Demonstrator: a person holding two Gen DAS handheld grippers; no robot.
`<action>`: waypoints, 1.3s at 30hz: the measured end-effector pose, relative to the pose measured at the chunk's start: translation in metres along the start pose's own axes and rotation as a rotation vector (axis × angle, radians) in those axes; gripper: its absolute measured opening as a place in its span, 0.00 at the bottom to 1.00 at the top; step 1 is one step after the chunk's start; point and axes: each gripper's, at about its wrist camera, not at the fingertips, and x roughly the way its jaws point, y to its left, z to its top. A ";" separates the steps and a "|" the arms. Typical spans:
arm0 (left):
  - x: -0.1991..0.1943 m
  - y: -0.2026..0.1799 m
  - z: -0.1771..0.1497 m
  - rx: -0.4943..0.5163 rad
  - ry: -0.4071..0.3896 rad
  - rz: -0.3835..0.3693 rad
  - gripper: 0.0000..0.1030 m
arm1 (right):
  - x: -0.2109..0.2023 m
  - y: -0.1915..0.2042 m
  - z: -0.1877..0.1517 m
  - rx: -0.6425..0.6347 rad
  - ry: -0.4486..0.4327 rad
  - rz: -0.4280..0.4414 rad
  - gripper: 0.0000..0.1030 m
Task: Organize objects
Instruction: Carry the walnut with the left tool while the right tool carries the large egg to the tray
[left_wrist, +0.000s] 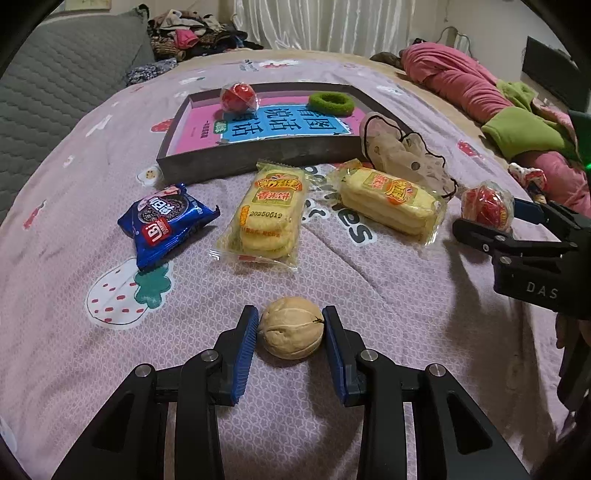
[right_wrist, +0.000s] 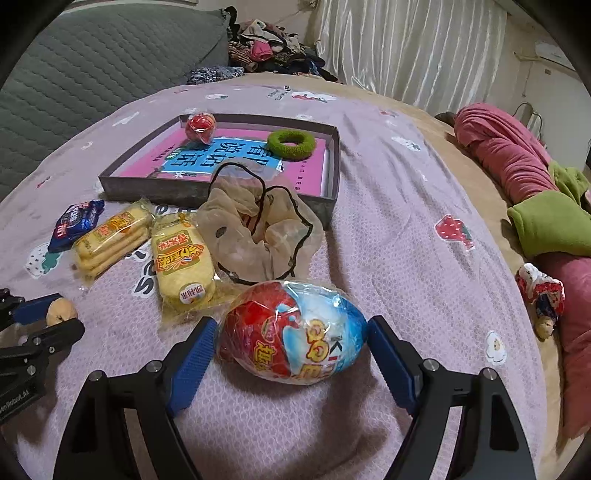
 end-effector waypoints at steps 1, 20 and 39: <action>-0.001 -0.001 0.000 0.003 0.000 -0.003 0.35 | -0.002 -0.001 -0.001 -0.002 0.000 0.006 0.80; -0.046 -0.012 0.011 0.035 -0.107 -0.007 0.36 | -0.078 0.018 0.010 -0.046 -0.140 0.086 0.80; -0.123 0.005 0.033 0.006 -0.263 -0.011 0.36 | -0.166 0.044 0.038 -0.085 -0.242 0.068 0.80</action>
